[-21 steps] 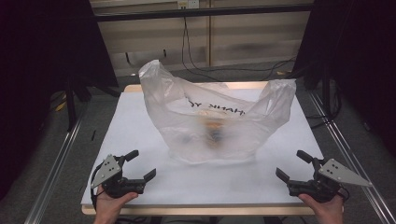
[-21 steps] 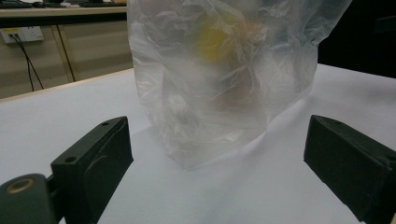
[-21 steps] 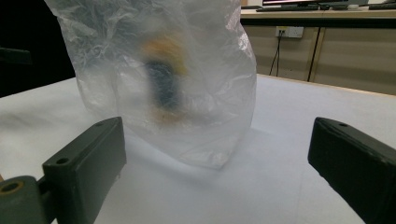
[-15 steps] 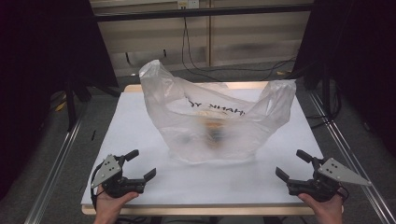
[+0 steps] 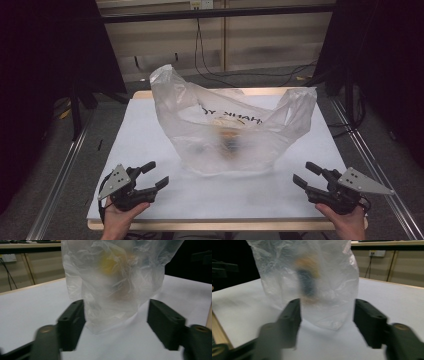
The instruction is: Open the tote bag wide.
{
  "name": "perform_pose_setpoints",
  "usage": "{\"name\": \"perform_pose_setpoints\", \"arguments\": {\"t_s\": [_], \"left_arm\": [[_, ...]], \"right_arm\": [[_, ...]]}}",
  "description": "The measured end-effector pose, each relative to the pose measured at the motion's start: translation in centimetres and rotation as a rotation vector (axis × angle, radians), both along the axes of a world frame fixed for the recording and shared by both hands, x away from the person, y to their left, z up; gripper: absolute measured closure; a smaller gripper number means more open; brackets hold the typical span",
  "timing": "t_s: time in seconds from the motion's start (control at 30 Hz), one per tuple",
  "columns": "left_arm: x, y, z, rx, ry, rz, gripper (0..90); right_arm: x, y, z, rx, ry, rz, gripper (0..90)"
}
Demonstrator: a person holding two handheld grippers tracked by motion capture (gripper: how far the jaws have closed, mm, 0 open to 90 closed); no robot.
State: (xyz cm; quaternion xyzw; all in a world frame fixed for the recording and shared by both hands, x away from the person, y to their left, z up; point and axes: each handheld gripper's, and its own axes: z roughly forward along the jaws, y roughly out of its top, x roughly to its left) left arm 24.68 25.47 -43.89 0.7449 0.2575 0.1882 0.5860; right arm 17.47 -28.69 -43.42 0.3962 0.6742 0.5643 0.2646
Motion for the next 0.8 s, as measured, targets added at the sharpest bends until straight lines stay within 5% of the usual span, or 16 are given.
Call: {"name": "perform_pose_setpoints", "arguments": {"t_s": [0.03, 0.1, 0.23, 0.3, 0.37, 0.47, 0.57, 0.8], "left_arm": [[-0.2, -0.3, 0.0, -0.034, 0.019, 0.025, 39.0], [-0.2, 0.0, 0.3, 0.015, -0.009, -0.001, 46.1], [-0.4, -0.2, 0.7, -0.007, -0.007, -0.054, 67.1], [-0.4, -0.3, 1.0, -0.023, 0.007, -0.096, 69.6], [-0.6, -0.4, 1.1, -0.036, -0.005, -0.083, 77.7], [-0.6, -0.2, 1.5, -0.016, 0.001, -0.127, 89.3], [-0.6, -0.5, 2.0, -0.038, 0.024, -0.118, 90.0], [-0.4, -2.1, 2.6, 0.009, 0.054, -0.169, 90.0]], "right_arm": [[0.0, 0.0, 0.0, -0.001, -0.002, 0.005, 46.8], [0.1, 0.0, 0.1, 0.007, -0.001, 0.027, 58.0], [0.3, 0.2, 0.3, 0.017, 0.0, 0.07, 74.0], [0.4, 0.4, 0.4, 0.02, -0.004, 0.087, 82.0], [0.5, 0.5, 0.6, 0.018, -0.006, 0.104, 88.3], [0.7, 0.8, 1.2, 0.029, 0.002, 0.126, 90.0], [0.9, 1.3, 1.8, 0.027, 0.009, 0.144, 90.0], [1.6, 2.5, 3.0, 0.022, 0.021, 0.181, 90.0]]}}
